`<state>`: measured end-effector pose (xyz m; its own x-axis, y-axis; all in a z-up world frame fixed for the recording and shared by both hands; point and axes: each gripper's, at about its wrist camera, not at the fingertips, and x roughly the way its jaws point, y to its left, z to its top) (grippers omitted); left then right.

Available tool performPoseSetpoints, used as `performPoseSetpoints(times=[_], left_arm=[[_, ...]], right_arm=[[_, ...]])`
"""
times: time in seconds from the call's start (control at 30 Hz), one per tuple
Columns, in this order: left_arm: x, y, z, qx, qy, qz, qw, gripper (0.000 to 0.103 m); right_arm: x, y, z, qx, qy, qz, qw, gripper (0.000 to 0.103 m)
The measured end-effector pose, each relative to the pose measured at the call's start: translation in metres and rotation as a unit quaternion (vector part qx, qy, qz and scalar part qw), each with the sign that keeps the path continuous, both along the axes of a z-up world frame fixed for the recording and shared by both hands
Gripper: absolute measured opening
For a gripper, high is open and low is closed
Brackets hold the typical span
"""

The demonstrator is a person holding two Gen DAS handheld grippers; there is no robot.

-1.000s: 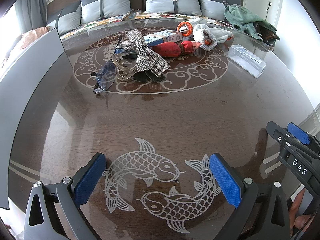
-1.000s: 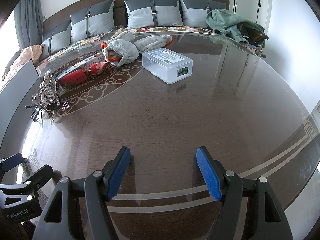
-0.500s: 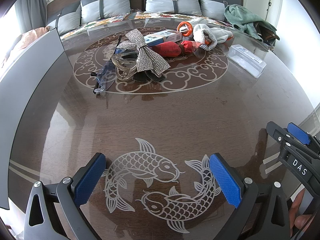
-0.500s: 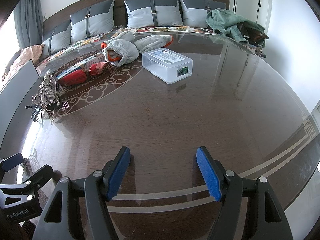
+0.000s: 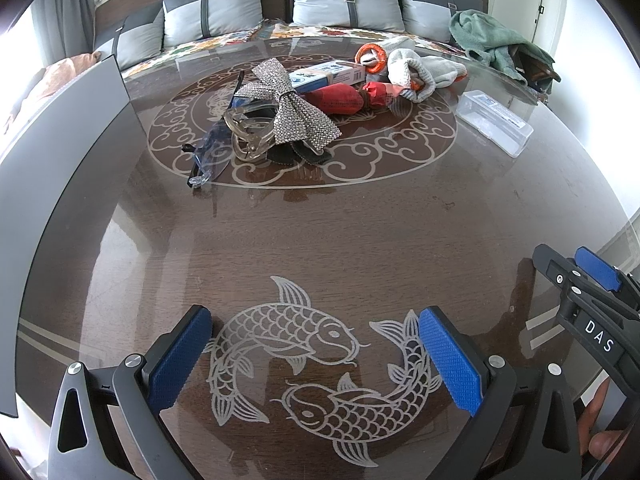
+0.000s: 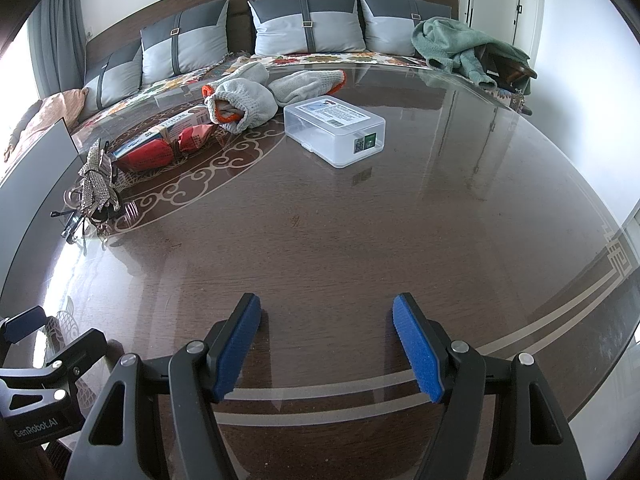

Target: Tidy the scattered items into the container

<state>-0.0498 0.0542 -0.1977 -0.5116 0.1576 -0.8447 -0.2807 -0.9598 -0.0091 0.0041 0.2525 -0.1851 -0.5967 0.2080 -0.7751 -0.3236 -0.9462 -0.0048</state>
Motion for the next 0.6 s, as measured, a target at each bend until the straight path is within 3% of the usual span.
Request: performPoseSetpoints(times=[0.6], left_arm=[[0.0005, -0.0009, -0.0006, 0.001, 0.004, 0.002, 1.0000, 0.103]], right_arm=[[-0.0003, -0.0003, -0.0006, 0.001, 0.000, 0.000, 1.000, 0.070]])
